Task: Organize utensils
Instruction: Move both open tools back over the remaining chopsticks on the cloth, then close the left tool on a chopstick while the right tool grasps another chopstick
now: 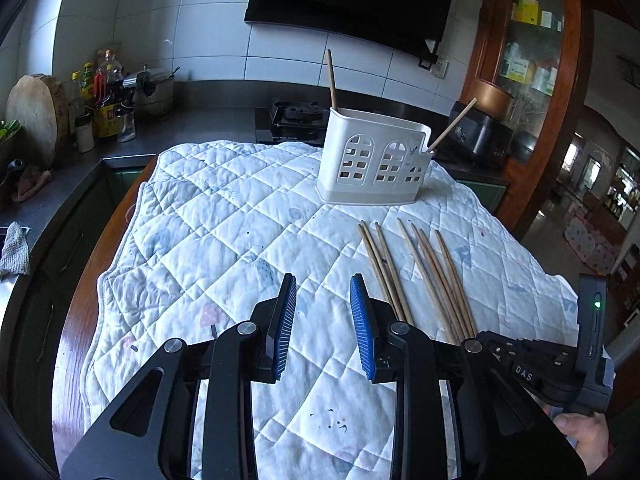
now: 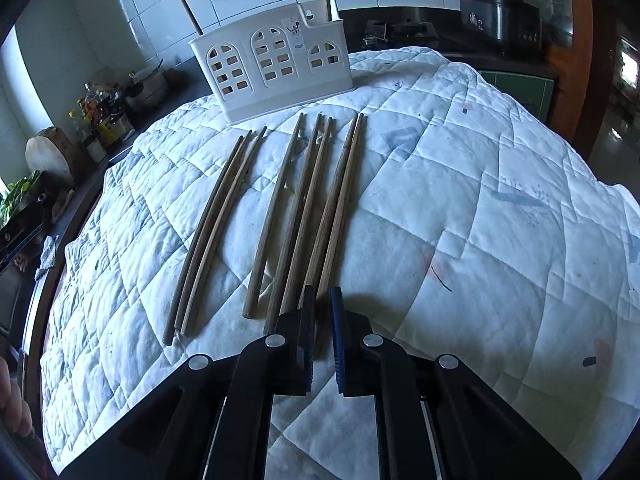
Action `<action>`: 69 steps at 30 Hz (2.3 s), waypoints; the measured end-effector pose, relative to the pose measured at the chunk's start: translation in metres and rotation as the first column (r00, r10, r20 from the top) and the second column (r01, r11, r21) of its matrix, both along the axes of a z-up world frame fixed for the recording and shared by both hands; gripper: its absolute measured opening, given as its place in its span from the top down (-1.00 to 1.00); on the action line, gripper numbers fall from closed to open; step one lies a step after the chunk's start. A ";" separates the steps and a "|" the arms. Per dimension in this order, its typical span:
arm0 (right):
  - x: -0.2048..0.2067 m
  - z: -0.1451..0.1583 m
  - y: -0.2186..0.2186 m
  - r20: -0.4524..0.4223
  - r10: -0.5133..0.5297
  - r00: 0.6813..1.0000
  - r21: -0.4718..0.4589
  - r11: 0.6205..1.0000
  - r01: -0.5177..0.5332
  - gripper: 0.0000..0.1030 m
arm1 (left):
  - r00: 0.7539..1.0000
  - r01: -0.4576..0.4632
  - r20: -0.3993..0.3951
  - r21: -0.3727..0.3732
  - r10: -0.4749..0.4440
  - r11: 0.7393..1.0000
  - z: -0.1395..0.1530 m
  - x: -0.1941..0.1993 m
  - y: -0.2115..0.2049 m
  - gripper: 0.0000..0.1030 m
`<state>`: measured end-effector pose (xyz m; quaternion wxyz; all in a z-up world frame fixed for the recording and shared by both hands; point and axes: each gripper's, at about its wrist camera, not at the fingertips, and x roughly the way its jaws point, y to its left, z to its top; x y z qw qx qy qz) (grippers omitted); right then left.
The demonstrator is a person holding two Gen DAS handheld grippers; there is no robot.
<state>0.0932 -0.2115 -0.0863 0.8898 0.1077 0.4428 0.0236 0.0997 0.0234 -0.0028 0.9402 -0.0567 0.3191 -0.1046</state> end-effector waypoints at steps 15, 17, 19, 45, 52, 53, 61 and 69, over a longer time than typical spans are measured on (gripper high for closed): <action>0.006 -0.006 0.006 -0.005 -0.007 1.000 -0.045 0.999 0.007 0.84 | 0.999 0.014 -0.042 -0.005 -0.014 1.000 -0.012 -0.003 -0.011 0.44; 0.006 -0.007 0.004 -0.001 -0.007 1.000 -0.034 0.999 0.007 0.84 | 0.998 0.016 -0.053 -0.012 -0.017 1.000 -0.014 -0.003 -0.012 0.44; 0.005 -0.006 0.001 0.002 -0.013 1.000 -0.023 1.000 0.013 0.86 | 0.997 0.021 -0.071 -0.025 -0.023 0.999 -0.017 -0.002 -0.014 0.44; -0.019 -0.008 -0.040 0.037 -0.021 0.999 0.065 0.998 0.018 0.87 | 0.953 -0.027 -0.303 -0.115 -0.010 0.993 -0.086 0.040 -0.080 0.53; -0.019 -0.009 -0.044 0.038 -0.017 0.999 0.082 0.997 0.014 0.87 | 0.959 -0.028 -0.285 -0.048 0.013 0.998 -0.087 0.042 -0.086 0.55; -0.019 -0.009 -0.044 0.038 -0.017 0.999 0.084 0.996 0.014 0.87 | 0.960 -0.025 -0.280 -0.033 0.015 0.999 -0.087 0.041 -0.087 0.57; -0.020 -0.009 -0.044 0.038 -0.017 0.999 0.077 0.997 0.014 0.87 | 0.970 -0.036 -0.237 0.091 0.057 0.995 -0.084 0.035 -0.105 0.57; -0.021 -0.009 -0.044 0.037 -0.014 0.999 0.083 0.996 0.011 0.87 | 0.971 -0.055 -0.227 0.100 0.077 0.993 -0.084 0.040 -0.100 0.57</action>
